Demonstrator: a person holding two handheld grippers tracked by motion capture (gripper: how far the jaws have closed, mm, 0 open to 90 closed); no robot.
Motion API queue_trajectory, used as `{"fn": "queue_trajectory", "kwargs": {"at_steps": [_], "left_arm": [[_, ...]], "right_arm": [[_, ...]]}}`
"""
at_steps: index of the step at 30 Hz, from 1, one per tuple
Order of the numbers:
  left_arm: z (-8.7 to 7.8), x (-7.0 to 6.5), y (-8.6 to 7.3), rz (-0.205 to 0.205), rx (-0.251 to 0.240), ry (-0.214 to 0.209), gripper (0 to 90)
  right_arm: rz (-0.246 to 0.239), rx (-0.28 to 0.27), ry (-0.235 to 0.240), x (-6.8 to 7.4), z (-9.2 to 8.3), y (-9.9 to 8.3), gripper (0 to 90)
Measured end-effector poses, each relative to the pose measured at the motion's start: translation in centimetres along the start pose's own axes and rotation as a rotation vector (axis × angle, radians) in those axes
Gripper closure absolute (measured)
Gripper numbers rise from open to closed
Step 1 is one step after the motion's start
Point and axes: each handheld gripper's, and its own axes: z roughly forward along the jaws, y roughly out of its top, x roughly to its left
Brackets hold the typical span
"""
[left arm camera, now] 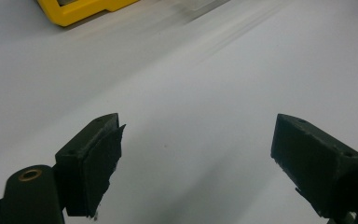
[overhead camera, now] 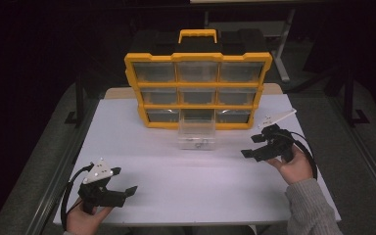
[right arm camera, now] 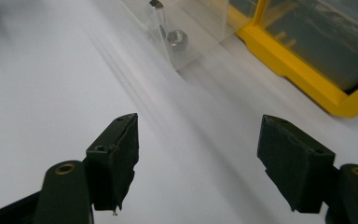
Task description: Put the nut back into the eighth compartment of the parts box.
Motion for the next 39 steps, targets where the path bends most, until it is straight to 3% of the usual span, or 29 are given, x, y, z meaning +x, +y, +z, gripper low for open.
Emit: {"fn": "queue_trajectory", "kwargs": {"at_steps": [11, 15, 21, 28, 39], "left_arm": [[0.0, -0.2, -0.1, 0.008, -0.006, -0.008, 15.0], [0.1, -0.1, -0.1, 0.009, -0.004, -0.019, 14.5], [0.2, 0.0, -0.3, 0.019, 0.000, -0.021, 14.4], [0.1, 0.6, -0.7, -0.002, -0.003, -0.018, 14.7], [0.5, 0.3, -0.6, 0.022, 0.003, -0.030, 14.7]], "right_arm": [[0.021, -0.022, -0.025, 0.3, -0.1, -2.7, 22.1], [0.070, -0.032, -0.013, 0.3, -0.1, -3.9, 18.7], [0.093, -0.046, -0.014, 0.4, -0.1, -5.3, 17.6], [0.095, -0.054, -0.022, 1.0, -0.1, -6.4, 17.5], [0.099, -0.101, -0.051, 1.9, -0.6, -8.9, 16.2]]}}
